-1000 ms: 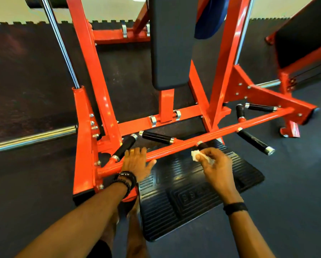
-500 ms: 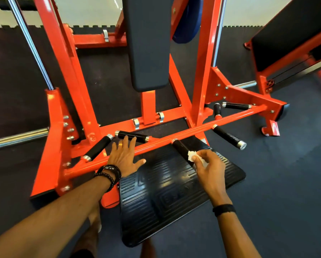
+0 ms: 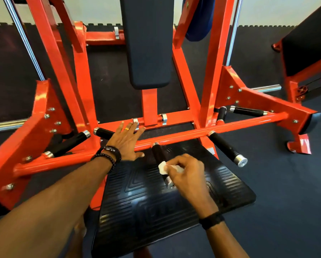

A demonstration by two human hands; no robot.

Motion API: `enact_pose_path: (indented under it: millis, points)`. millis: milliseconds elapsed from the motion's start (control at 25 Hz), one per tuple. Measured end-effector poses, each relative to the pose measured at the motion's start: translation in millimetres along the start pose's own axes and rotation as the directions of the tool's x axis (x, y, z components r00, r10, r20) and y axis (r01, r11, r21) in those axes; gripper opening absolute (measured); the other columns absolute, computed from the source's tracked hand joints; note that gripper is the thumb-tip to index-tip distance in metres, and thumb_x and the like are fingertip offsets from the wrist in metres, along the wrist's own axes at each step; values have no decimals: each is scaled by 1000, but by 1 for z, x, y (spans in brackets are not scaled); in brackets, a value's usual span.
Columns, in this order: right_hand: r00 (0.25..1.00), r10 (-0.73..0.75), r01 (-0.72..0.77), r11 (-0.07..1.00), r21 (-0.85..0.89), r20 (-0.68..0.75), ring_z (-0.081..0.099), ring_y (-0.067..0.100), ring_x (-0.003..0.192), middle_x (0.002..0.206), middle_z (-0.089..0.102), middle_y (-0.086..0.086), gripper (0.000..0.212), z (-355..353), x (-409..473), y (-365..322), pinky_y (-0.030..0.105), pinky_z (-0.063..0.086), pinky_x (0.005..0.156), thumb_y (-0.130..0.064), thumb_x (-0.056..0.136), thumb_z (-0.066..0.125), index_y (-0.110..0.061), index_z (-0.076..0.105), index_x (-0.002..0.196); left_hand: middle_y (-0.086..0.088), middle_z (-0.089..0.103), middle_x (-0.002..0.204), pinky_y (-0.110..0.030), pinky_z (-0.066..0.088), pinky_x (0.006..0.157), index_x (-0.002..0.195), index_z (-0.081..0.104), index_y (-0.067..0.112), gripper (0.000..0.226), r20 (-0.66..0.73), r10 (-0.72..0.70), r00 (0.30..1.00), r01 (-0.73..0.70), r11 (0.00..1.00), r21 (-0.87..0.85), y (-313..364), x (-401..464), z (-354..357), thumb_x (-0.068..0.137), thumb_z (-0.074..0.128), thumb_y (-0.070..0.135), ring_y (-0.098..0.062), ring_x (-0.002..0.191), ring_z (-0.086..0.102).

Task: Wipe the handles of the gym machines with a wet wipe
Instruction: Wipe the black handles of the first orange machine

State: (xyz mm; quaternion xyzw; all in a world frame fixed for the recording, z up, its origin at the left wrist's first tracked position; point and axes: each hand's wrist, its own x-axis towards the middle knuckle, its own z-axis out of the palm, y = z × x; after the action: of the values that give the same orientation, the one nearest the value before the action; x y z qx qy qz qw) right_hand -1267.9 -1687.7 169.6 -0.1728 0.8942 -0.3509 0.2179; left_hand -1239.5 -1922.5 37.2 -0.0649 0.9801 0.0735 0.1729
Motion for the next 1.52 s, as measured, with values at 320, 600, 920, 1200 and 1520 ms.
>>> enact_pose_path:
  millis: [320,600,920,1200,1520]
  points:
    - [996,5,-12,996,83,86,58,0,60,63,66,-5,11,10,45,3,9,37,58,-10,72,76,-16,74,63,-9,26,159,-59,14,118,154,24,23,95,103,-99,990,100,995,-1,5,0,-6,78,59,67,-30,144,30]
    - [992,104,-113,984,140,70,62,4,65,67,69,-8,11,28,71,6,19,45,66,-17,77,79,-19,75,67,-4,41,151,-53,28,114,147,35,22,85,139,-113,984,122,991,-57,2,0,-3,78,58,66,-25,136,43]
    - [995,95,-97,980,171,20,67,4,77,78,71,-8,13,4,12,8,12,48,69,-7,74,82,-19,77,76,-4,47,144,-53,29,112,142,42,21,79,155,-94,983,104,993,-55,1,1,-6,78,54,67,-24,133,45]
    - [985,166,-174,954,245,54,67,0,74,74,73,-13,6,30,66,11,24,49,72,-29,79,81,-22,79,78,-4,42,149,-55,26,115,145,37,22,82,204,-94,975,110,992,-67,1,2,-9,78,55,66,-25,137,41]
    - [979,192,-199,973,116,66,65,7,63,67,72,-10,13,13,36,7,31,52,64,-14,84,73,-25,80,85,-5,40,151,-56,22,116,147,36,22,83,222,-110,969,132,987,-86,2,0,-12,78,57,63,-25,139,38]
